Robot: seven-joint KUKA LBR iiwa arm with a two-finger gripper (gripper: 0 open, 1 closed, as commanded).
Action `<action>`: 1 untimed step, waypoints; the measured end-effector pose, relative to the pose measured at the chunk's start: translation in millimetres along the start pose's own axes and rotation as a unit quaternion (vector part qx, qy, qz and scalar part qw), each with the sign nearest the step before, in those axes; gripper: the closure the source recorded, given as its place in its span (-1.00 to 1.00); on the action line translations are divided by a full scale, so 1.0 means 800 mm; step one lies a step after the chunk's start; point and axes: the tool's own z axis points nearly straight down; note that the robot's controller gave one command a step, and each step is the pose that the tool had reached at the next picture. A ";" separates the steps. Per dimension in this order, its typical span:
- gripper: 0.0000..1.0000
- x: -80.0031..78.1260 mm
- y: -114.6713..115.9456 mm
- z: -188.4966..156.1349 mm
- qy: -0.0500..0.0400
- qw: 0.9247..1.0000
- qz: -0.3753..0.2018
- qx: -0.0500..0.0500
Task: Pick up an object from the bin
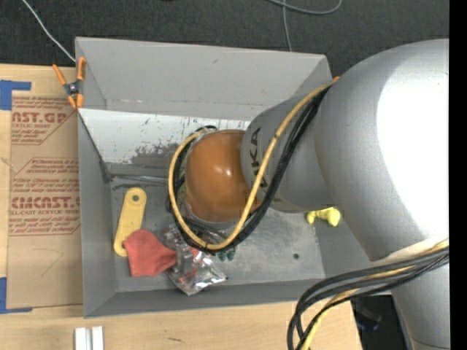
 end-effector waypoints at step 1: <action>1.00 -0.005 0.035 0.000 0.000 1.000 0.017 -0.001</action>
Offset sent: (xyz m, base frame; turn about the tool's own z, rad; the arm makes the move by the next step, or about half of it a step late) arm -0.0193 0.0012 0.0002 0.0508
